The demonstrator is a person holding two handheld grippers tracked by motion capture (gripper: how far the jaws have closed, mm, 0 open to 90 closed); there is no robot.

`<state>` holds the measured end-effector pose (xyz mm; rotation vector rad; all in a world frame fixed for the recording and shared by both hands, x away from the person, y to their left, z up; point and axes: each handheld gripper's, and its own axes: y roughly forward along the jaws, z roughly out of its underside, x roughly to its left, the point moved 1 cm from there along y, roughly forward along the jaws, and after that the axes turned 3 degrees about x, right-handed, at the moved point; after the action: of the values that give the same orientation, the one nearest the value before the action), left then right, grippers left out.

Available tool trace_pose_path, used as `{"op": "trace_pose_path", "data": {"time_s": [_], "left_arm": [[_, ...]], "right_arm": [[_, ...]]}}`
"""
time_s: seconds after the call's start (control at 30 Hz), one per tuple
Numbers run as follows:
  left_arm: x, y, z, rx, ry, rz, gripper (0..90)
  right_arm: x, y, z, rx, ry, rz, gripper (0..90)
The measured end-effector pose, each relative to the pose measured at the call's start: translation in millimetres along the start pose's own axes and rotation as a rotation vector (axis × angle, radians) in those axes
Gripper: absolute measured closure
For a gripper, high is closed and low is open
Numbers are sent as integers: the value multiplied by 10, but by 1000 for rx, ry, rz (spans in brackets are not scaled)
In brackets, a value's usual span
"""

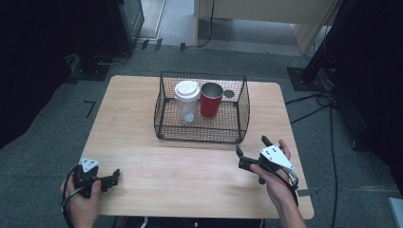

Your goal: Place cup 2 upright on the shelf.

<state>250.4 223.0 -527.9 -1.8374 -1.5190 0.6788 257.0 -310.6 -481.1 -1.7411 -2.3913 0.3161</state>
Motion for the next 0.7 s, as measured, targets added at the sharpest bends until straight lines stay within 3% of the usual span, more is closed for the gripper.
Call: {"op": "trace_pose_path", "data": {"time_s": [0.37, 0.7], "left_arm": [[0, 0, 0, 0, 0, 0, 0], [0, 0, 0, 0, 0, 0, 0]], "right_arm": [[-215, -167, 326, 58, 23, 64, 0], [-423, -427, 535, 102, 59, 123, 0]]}}
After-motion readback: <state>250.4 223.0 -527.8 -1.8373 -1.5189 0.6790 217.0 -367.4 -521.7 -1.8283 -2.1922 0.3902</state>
